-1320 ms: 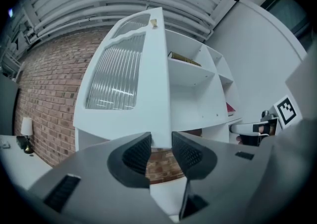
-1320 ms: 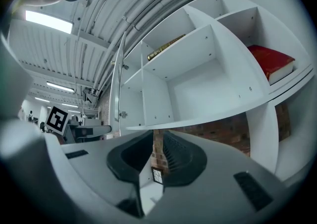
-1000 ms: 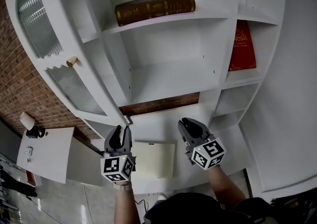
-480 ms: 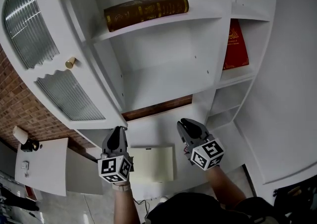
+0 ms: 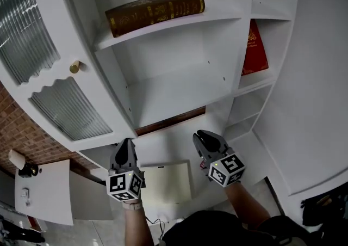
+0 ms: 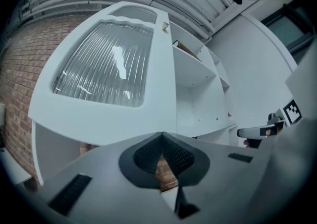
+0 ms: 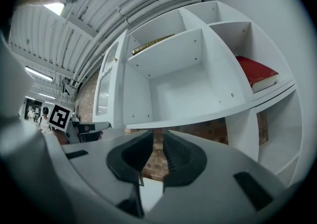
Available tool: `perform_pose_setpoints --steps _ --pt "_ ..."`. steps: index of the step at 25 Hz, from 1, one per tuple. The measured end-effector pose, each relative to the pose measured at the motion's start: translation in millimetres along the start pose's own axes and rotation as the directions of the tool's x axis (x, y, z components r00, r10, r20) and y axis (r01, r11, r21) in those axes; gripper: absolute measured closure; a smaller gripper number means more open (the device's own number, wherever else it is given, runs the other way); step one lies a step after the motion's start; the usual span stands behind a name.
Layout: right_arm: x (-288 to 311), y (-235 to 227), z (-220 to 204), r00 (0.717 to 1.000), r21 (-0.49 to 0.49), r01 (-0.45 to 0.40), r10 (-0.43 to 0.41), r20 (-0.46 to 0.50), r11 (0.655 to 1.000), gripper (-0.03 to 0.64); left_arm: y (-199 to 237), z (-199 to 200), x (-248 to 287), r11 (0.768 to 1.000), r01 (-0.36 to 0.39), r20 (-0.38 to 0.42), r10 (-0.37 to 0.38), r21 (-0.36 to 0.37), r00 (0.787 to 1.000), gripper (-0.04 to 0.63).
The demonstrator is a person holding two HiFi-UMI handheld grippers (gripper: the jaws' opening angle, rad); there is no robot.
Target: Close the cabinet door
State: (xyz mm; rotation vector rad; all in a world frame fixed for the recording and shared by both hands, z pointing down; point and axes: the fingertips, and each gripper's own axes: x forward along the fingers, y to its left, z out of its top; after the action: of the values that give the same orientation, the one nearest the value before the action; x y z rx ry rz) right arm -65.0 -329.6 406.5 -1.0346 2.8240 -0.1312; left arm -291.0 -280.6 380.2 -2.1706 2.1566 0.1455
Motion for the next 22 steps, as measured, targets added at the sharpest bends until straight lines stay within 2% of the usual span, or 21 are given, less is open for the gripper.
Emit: perform_pose_setpoints --steps 11,22 --pt "-2.7 -7.7 1.1 0.998 -0.021 0.057 -0.057 -0.001 0.998 0.561 8.5 -3.9 18.0 0.999 0.024 0.028 -0.023 -0.032 0.999 0.586" --pt "0.1 -3.7 -0.8 0.998 -0.028 0.058 -0.058 -0.005 0.998 0.561 9.2 -5.5 18.6 0.998 0.045 0.043 -0.044 -0.042 0.998 0.586"
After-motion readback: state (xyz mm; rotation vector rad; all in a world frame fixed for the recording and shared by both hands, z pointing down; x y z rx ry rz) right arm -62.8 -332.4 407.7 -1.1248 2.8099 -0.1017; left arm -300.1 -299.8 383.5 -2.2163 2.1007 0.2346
